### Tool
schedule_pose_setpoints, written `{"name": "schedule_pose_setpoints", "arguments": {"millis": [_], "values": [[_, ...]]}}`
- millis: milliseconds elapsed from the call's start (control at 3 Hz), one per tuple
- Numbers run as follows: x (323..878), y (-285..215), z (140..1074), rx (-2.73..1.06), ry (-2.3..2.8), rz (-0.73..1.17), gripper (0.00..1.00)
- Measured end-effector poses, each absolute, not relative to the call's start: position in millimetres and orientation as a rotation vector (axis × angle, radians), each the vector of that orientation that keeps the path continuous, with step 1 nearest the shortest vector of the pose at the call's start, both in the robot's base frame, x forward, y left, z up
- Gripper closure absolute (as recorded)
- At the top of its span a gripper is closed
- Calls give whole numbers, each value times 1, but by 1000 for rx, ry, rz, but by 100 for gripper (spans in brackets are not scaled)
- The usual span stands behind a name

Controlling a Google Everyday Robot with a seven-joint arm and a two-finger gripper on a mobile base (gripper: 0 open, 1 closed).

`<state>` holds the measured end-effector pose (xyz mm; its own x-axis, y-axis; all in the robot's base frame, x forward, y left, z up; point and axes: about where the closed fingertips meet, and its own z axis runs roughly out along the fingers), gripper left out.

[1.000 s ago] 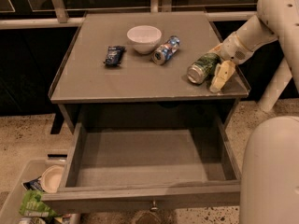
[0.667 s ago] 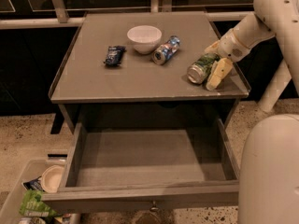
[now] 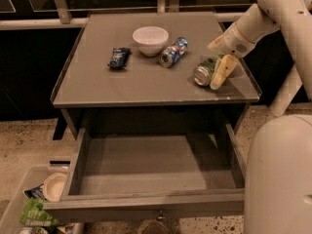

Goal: Place green can into top drawer

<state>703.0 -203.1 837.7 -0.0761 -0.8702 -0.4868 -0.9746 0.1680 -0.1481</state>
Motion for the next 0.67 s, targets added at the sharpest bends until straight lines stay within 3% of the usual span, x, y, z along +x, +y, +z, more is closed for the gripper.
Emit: {"name": "schedule_pose_setpoints", "arguments": {"millis": [333,667], "values": [[703,-203,838,-1740,1985,297,16],[703,-203,838,-1740,1985,297,38]]}}
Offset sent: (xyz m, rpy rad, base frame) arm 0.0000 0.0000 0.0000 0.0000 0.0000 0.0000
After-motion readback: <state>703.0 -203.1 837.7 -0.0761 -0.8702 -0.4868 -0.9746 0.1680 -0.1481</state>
